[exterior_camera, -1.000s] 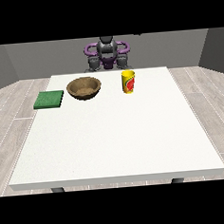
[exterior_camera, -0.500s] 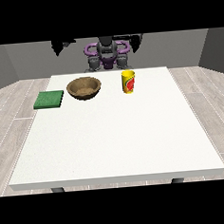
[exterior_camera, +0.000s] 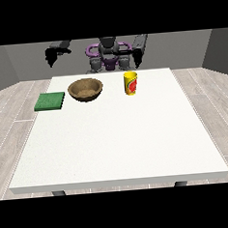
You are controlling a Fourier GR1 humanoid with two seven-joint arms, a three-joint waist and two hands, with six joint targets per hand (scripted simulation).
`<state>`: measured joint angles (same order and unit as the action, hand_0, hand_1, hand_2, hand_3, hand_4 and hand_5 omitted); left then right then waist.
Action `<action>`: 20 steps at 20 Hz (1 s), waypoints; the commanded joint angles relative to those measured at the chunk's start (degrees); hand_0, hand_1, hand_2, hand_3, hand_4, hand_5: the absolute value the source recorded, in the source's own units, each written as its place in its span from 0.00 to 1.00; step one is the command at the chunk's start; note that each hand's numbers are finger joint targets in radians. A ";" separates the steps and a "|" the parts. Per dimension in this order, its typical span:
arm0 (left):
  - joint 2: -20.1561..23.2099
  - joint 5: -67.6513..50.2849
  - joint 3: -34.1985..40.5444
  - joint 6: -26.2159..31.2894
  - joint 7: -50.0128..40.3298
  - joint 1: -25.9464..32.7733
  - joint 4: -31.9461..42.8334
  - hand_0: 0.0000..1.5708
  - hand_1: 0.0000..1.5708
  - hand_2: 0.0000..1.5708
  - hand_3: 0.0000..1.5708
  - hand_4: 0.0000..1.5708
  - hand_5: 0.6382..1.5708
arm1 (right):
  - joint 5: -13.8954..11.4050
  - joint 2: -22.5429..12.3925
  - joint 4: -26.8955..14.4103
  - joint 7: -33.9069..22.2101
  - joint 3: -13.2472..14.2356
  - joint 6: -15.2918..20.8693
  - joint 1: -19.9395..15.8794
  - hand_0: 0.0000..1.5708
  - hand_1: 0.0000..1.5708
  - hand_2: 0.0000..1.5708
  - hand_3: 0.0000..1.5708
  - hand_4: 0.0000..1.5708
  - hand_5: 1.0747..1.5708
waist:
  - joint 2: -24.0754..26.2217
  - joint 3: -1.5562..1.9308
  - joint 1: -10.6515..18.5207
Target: Pick the cup and pour the ball into the bowl, then pick the bowl and place it on the pad
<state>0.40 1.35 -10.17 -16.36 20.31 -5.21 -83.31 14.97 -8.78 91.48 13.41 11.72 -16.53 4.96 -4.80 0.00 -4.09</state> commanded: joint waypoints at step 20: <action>-0.36 2.37 12.25 -13.06 23.68 -16.68 39.45 0.83 0.83 1.00 1.00 0.73 0.99 | 7.24 -8.91 -6.78 2.82 7.24 -11.94 -5.90 0.00 0.00 0.00 0.00 0.14 1.00 | -7.70 -0.02 -8.86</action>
<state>0.79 1.14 2.20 -24.24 42.77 -20.56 -48.48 19.51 -15.60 85.34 16.99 17.18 -25.94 -0.71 -12.24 0.06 -11.30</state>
